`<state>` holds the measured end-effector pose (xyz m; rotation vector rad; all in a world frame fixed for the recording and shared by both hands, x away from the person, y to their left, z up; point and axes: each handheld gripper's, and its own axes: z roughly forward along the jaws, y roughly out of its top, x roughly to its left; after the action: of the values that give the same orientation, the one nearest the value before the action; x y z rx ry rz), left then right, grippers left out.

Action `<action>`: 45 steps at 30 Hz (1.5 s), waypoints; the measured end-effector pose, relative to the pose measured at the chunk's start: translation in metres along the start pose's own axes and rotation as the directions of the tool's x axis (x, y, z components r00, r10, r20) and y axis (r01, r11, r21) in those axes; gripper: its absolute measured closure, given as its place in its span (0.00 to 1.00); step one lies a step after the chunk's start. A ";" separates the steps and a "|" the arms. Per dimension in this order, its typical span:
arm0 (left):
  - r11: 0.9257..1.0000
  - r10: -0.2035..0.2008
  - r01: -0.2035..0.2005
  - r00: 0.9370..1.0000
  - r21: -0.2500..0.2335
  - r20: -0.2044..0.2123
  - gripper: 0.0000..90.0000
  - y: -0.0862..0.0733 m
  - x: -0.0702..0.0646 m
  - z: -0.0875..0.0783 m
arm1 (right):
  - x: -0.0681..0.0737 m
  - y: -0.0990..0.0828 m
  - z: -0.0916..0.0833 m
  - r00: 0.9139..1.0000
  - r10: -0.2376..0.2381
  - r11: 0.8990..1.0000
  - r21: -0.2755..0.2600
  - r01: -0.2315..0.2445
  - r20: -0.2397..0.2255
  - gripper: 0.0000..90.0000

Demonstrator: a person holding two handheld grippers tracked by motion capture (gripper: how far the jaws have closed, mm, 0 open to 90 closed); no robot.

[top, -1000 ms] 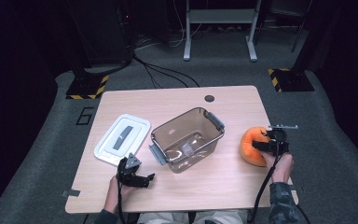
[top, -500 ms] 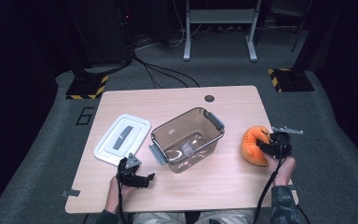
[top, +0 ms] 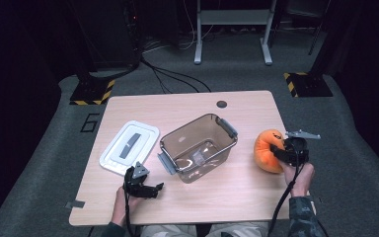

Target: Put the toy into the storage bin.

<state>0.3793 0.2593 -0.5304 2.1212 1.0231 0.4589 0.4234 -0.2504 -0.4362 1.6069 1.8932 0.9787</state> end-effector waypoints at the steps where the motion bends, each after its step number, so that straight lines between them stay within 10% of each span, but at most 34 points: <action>1: 1.000 0.000 0.000 1.000 0.000 0.000 0.12 0.000 0.000 0.000 | 0.000 0.000 0.000 1.000 0.000 1.000 0.000 0.000 0.000 0.73; 45: 1.000 0.001 -0.001 1.000 0.002 -0.001 0.12 0.000 0.000 0.000 | 0.043 0.070 -0.037 0.979 -0.183 0.982 -0.053 0.179 -0.090 0.72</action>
<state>0.3793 0.2594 -0.5302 2.1233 1.0242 0.4598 0.4321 -0.2124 -0.3545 1.3574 2.0249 1.0265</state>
